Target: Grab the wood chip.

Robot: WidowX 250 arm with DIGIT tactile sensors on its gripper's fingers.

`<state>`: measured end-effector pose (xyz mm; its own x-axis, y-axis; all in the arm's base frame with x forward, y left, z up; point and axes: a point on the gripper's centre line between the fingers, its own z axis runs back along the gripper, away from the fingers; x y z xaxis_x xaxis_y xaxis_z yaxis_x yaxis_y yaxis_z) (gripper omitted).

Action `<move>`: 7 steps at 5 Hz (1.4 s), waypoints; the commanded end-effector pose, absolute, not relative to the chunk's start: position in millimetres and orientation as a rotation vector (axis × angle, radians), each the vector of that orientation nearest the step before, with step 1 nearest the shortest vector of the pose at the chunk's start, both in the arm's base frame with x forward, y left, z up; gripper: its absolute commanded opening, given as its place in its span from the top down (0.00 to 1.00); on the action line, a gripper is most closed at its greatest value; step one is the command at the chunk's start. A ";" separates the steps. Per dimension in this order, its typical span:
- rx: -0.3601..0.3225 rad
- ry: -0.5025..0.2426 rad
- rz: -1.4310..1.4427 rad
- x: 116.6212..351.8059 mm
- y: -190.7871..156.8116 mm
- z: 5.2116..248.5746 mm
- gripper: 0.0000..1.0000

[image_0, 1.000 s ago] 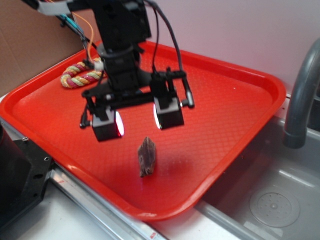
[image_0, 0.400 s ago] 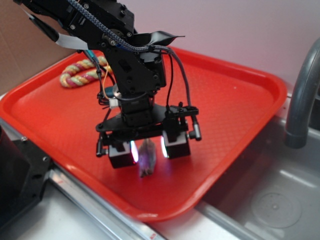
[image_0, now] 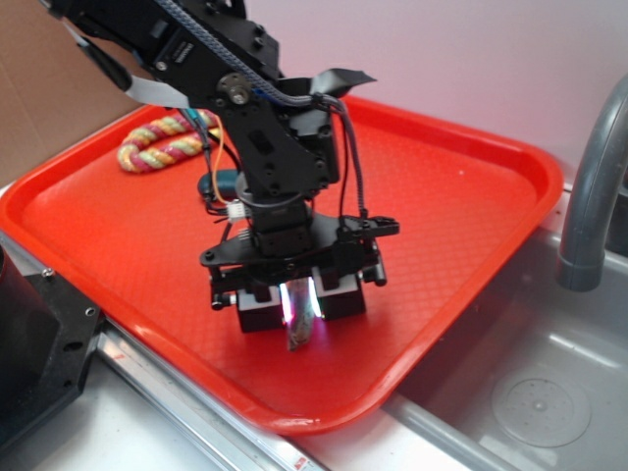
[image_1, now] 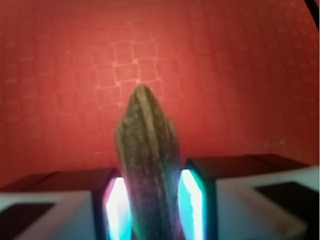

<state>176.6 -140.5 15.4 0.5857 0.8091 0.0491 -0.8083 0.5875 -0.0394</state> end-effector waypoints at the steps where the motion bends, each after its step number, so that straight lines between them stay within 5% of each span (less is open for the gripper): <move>1: -0.051 -0.033 0.938 176.2 -123.8 31.1 1.00; 4: -0.096 -0.047 0.549 200.0 -53.5 162.4 1.00; 6: -0.155 -0.087 0.345 202.2 -19.8 205.5 1.00; 7: -0.184 -0.091 0.286 205.1 -18.4 206.9 1.00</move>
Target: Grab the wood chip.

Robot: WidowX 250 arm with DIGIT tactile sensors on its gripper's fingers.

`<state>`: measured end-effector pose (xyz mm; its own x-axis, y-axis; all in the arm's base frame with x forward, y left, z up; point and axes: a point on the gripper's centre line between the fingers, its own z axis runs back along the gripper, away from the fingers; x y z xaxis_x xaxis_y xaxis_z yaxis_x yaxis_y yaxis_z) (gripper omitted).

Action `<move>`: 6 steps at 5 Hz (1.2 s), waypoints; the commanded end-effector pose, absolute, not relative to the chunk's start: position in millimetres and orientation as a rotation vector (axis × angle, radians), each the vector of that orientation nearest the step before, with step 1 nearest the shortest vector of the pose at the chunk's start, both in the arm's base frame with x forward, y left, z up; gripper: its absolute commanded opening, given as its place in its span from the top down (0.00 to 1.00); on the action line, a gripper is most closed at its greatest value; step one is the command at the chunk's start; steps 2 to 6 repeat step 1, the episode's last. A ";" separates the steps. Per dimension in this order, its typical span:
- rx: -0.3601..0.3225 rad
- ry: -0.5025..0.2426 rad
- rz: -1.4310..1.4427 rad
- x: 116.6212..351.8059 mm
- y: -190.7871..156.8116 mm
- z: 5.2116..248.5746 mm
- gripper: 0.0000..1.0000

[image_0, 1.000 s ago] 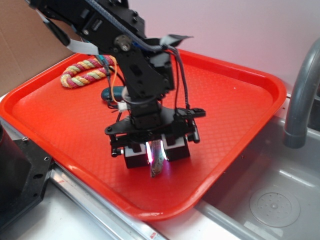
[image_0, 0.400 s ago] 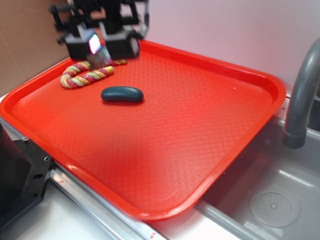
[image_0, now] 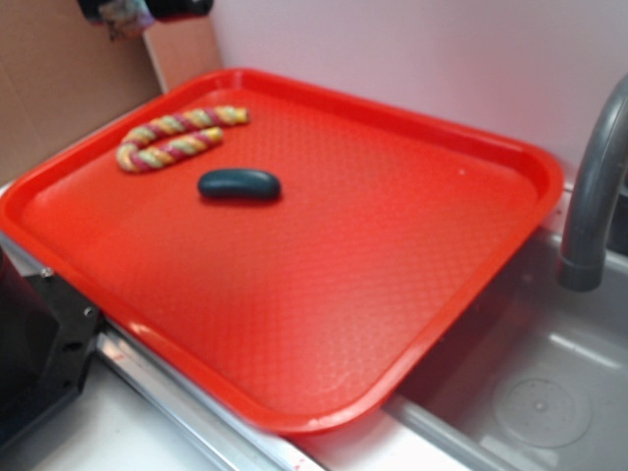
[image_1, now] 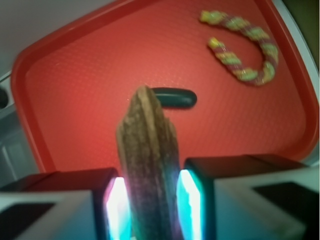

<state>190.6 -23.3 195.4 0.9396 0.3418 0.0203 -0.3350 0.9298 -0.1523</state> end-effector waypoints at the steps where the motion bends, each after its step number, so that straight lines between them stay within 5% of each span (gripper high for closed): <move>1: -0.099 -0.049 0.335 229.0 -24.8 184.2 1.00; 6: -0.099 -0.049 0.335 229.0 -24.8 184.2 1.00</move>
